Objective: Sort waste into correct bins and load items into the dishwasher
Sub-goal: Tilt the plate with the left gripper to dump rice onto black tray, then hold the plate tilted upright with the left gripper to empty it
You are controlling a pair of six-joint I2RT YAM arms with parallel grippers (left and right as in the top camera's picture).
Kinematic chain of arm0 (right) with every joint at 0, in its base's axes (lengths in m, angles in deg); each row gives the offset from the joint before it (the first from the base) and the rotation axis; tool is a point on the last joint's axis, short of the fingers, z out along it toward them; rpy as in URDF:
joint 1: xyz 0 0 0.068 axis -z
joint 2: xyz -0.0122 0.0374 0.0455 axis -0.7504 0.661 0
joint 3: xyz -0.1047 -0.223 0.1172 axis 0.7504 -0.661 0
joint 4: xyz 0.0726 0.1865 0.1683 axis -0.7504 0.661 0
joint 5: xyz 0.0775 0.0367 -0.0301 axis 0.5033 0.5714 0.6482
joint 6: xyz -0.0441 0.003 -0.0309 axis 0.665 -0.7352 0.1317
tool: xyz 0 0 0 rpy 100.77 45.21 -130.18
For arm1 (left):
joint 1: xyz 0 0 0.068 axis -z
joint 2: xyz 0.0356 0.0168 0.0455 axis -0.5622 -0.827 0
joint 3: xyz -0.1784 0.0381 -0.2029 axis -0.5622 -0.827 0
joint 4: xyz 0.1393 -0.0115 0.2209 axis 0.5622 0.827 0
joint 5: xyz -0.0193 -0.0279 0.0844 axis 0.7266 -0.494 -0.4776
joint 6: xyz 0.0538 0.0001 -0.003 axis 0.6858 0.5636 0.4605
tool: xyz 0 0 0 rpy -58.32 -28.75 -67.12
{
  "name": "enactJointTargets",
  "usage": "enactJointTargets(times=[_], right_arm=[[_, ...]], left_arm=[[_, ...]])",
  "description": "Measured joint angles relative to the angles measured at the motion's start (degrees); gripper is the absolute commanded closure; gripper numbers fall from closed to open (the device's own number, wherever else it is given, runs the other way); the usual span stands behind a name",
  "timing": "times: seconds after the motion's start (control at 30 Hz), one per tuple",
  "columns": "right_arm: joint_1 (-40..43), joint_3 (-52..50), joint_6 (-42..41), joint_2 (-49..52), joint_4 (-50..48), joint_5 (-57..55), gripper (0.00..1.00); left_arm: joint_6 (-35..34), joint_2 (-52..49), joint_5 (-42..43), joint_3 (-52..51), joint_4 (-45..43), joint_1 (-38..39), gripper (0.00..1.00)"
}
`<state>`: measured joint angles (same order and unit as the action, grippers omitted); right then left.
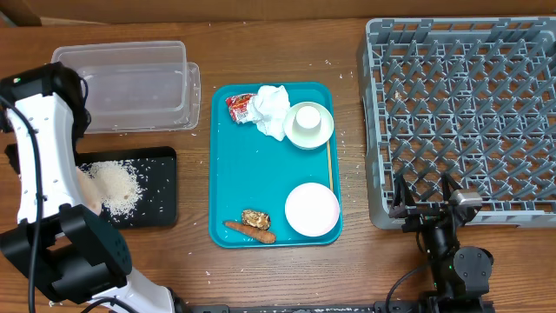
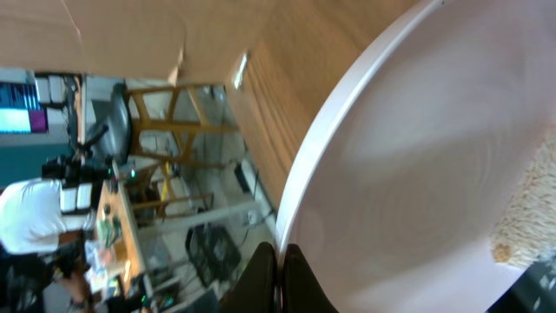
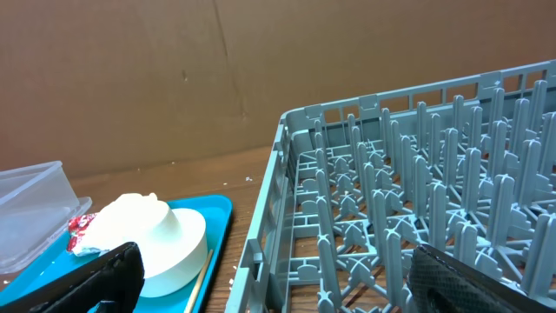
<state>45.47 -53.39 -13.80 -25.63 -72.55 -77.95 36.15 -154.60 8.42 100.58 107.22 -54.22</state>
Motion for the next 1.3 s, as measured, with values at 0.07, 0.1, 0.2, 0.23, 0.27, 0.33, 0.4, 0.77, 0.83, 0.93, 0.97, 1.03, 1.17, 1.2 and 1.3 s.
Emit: enactJointTargets(times=[0.07,0.1,0.2,0.23,0.27,0.33,0.4,0.77,0.83,0.93,0.97,1.03,1.17,1.2,1.3], right_arm=[[0.0,0.0,0.02,0.0,0.0,0.0,0.0],[0.0,0.0,0.0,0.0,0.0,0.0,0.0],[0.0,0.0,0.0,0.0,-0.02,0.0,0.0],[0.0,0.0,0.0,0.0,0.04,0.0,0.0],[0.0,0.0,0.0,0.0,0.0,0.02,0.0],[0.0,0.0,0.0,0.0,0.0,0.0,0.0],[0.0,0.0,0.0,0.0,0.02,-0.02,0.0],[0.0,0.0,0.0,0.0,0.0,0.0,0.0],[0.0,0.0,0.0,0.0,0.02,0.0,0.0],[0.0,0.0,0.0,0.0,0.02,0.02,0.0],[0.02,0.0,0.0,0.0,0.02,0.0,0.0],[0.0,0.0,0.0,0.0,0.0,0.02,0.0],[0.0,0.0,0.02,0.0,0.0,0.0,0.0],[0.0,0.0,0.02,0.0,0.02,0.0,0.0],[0.0,0.0,0.0,0.0,0.0,0.0,0.0]], left_arm=[[-0.04,0.0,-1.11,0.0,-1.46,0.57,0.96],[-0.02,0.0,-1.75,0.0,-1.6,0.85,0.96],[-0.02,0.0,-3.19,0.0,-1.62,1.31,0.96],[-0.02,0.0,-3.58,0.0,-1.62,1.53,0.96],[-0.02,0.0,-3.87,0.0,-1.6,1.66,0.96],[0.24,0.0,-4.48,0.0,-1.6,1.92,0.96],[1.11,0.0,-4.79,0.0,-1.62,2.43,0.96],[3.72,0.0,-8.57,0.0,-2.47,7.21,0.96],[3.74,0.0,-9.27,0.0,-2.43,7.3,0.96],[3.89,0.0,-9.92,0.0,-1.4,7.3,0.96],[3.89,0.0,-10.12,0.0,-0.94,7.41,0.96],[3.85,0.0,-10.93,0.0,-0.33,8.0,0.96],[3.67,0.0,-13.11,0.0,-0.17,10.05,0.96],[3.67,0.0,-13.57,0.0,-0.09,10.58,0.96],[3.65,0.0,-14.84,0.0,0.61,11.8,0.96]])
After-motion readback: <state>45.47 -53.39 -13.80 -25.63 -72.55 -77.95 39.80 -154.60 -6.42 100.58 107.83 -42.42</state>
